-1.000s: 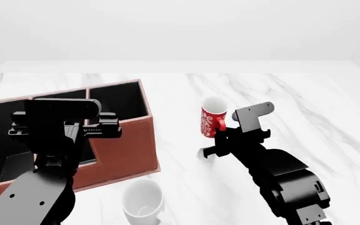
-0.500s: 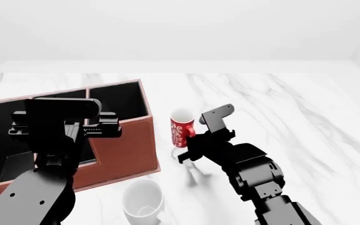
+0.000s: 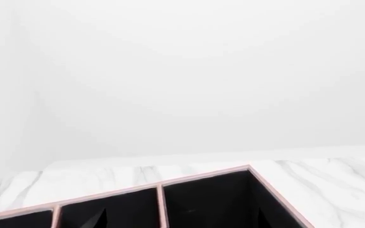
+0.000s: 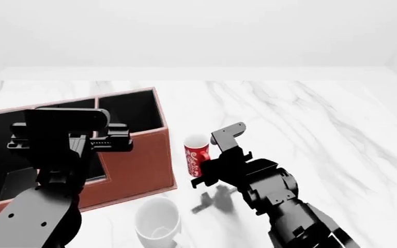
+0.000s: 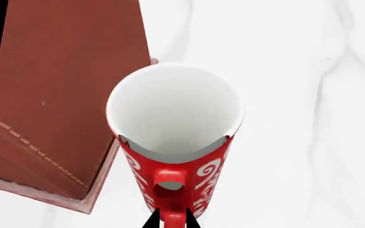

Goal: Pick up the red mug and place it to the right of the caddy.

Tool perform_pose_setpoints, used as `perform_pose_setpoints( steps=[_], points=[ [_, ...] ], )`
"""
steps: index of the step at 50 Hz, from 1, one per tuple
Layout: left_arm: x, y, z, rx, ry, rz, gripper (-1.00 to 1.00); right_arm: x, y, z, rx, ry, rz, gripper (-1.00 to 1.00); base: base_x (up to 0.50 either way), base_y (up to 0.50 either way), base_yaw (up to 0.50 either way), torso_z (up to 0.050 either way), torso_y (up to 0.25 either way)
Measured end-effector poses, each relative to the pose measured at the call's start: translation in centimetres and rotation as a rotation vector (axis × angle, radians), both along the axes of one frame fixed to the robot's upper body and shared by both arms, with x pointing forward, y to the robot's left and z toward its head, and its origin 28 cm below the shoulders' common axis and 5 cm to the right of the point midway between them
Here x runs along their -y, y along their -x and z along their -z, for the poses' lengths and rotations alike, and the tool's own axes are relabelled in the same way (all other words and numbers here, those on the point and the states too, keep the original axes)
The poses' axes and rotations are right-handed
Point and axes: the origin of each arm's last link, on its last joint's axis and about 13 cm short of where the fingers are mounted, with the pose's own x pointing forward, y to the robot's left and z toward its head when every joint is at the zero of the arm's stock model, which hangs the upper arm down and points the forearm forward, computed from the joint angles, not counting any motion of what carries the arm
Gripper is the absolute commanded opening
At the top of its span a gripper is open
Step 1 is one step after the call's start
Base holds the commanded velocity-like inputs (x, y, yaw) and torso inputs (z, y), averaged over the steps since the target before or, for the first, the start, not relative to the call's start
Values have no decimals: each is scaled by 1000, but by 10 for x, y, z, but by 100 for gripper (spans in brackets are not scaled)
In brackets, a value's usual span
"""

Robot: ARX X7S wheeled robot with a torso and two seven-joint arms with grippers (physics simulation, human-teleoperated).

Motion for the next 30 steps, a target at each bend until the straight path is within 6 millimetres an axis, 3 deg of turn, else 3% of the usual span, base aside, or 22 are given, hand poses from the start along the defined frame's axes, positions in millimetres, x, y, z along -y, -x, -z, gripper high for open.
perform_pose_setpoints(
  steps=[21, 22, 30],
  points=[
    [-1, 1, 1, -1, 4, -4, 100, -1, -2, -1, -45, 17, 11, -100, 0, 0, 0, 0, 0],
    [-1, 1, 1, -1, 4, -4, 100, 0, -2, -2, -47, 17, 11, 100, 0, 0, 0, 0, 0],
    [-1, 1, 1, 0, 6, -4, 100, 2, -1, -1, -53, 38, 7, 100, 0, 0, 0, 0, 0]
  ],
)
